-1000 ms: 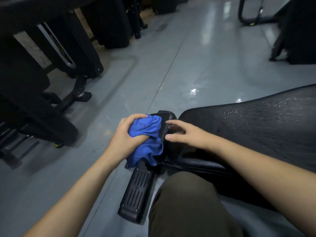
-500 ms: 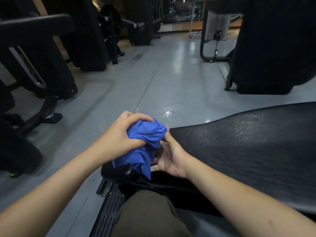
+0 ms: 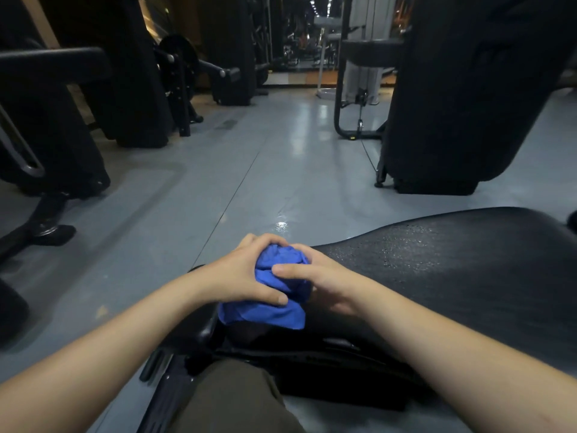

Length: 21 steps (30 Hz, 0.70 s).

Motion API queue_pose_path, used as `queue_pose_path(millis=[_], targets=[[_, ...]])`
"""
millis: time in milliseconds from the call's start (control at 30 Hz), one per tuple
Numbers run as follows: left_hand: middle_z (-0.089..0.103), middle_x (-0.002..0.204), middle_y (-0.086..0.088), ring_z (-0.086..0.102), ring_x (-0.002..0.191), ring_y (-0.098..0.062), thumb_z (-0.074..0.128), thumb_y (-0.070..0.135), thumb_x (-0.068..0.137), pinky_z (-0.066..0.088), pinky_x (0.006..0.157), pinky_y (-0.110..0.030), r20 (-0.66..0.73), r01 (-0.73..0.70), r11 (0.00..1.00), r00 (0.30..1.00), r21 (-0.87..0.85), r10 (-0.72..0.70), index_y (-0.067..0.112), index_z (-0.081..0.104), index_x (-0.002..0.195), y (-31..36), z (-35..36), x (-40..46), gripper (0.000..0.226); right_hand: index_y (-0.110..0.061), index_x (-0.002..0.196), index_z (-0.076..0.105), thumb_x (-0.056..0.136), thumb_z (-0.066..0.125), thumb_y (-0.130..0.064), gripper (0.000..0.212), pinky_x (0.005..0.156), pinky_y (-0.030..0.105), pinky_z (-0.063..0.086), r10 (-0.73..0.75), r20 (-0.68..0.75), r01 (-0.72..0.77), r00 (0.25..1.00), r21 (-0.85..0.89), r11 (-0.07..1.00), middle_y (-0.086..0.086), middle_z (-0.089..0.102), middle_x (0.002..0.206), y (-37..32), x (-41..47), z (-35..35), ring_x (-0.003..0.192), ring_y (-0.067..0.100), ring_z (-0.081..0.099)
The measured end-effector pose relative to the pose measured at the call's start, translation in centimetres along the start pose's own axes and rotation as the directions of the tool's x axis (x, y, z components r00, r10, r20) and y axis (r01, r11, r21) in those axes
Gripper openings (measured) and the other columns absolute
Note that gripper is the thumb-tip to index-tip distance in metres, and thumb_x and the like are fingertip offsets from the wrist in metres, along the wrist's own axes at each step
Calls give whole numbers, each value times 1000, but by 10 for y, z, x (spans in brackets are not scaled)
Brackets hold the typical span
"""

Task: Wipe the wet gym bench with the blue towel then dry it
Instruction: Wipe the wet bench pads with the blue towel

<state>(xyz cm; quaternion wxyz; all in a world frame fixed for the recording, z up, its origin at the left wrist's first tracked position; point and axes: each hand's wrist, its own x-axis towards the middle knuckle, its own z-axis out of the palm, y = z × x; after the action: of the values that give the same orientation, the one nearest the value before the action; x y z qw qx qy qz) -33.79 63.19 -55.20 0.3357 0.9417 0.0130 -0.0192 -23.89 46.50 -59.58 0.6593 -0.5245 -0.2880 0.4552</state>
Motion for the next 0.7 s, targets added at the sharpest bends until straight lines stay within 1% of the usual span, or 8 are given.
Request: queue_pose_path(millis=[100,200,300,433,500,567,633,700], targets=[[37,122,17,46,116,7,93,38,61,44,92,-18,60,-25,1000,998,8,24,55,38,128,13,7,15,88,-3,123,56,78,79,-13,51,107,63,40,-7,-88,2,996,-59,998,20,67,117,-3,-5,-16,113,38,63],[36,126,14,43,124,2,92,36,61,42,100,-20,107,-59,998,993,27,55,56,33,132,20,19,39,94,-8,106,61,79,74,-2,30,93,46,52,-41,-172,18,984,-132,991,11,69,95,-9,-16,-40,94,27,66],[34,130,13,40,126,6,91,30,65,38,98,-8,151,-105,994,983,20,100,57,28,134,23,35,72,97,-12,107,60,72,78,-8,40,80,30,55,-89,-289,-3,953,-301,953,4,70,92,-14,-22,-74,85,15,67],[33,135,8,39,129,5,82,13,69,36,102,-8,161,-165,986,974,5,162,46,27,141,22,56,127,97,-23,105,56,69,77,-22,42,79,36,55,-179,-369,-91,912,-609,788,-2,70,92,-18,-14,-125,81,9,64],[36,136,7,41,129,4,76,9,67,38,104,-12,103,-208,978,973,-14,208,45,29,137,20,66,158,92,-26,105,51,74,74,-22,39,69,24,49,-240,-368,-113,898,-721,683,-11,64,87,-24,-8,-148,76,8,60],[40,135,10,43,129,3,72,13,64,40,105,-17,35,-239,971,970,-22,240,46,29,134,20,72,190,89,-23,107,47,76,72,-24,40,66,22,46,-297,-352,-122,888,-802,585,-10,61,89,-32,0,-170,79,12,58],[42,132,22,45,127,6,71,18,63,40,104,-16,-23,-211,975,977,-63,210,40,29,134,21,75,220,85,-18,107,45,77,71,-25,40,71,33,49,-321,-363,-129,875,-814,566,-3,63,94,-40,10,-190,85,20,59],[44,129,28,47,124,9,71,27,62,39,101,-12,-73,-184,979,981,-87,178,35,32,133,27,73,245,81,-17,105,46,76,72,-25,40,71,34,48,-332,-403,-138,853,-787,602,-2,64,94,-49,15,-209,85,22,60]])
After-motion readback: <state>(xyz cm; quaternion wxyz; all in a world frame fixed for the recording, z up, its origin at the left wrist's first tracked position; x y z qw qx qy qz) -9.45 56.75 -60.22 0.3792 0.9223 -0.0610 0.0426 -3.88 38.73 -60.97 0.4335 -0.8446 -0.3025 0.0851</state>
